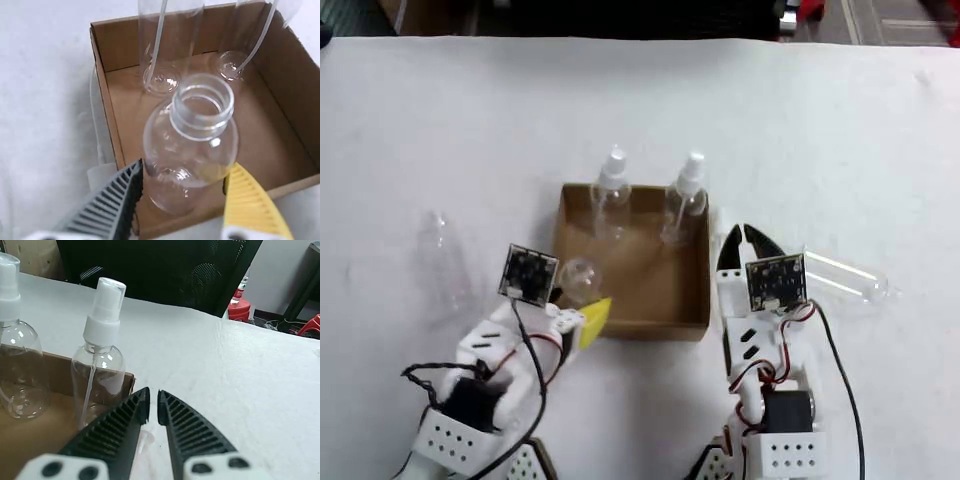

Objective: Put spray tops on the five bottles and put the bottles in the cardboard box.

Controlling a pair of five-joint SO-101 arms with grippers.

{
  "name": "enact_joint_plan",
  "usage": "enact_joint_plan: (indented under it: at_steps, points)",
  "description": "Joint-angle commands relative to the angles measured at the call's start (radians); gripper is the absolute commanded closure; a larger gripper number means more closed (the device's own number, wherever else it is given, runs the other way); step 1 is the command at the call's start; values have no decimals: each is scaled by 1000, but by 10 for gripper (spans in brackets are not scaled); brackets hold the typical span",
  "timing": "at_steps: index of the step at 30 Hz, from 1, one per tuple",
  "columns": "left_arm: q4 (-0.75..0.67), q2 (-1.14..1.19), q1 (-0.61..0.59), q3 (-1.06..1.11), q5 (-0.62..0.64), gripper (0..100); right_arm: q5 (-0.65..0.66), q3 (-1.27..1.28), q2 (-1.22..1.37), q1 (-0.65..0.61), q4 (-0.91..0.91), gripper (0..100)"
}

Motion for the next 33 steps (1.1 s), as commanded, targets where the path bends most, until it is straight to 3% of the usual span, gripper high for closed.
enact_joint_plan:
  at_steps: [1, 15, 20, 25, 31, 33]
  points:
    - [26, -16, -4, -104, 9, 755, 11, 23, -10, -5, -5, 983]
    - [313, -16, -177, -485, -6, 751, 11, 23, -10, -7, -7, 983]
    - [330, -16, -203, -529, -193, 751, 11, 23, -10, -7, -5, 983]
    - [331, -16, -377, -623, -341, 756, 11, 23, -10, -5, -5, 983]
    - [331, -15, -588, -703, -373, 756, 11, 23, -10, -5, -5, 983]
    - [331, -12, -624, -740, -436, 756, 11, 23, -10, -5, -5, 983]
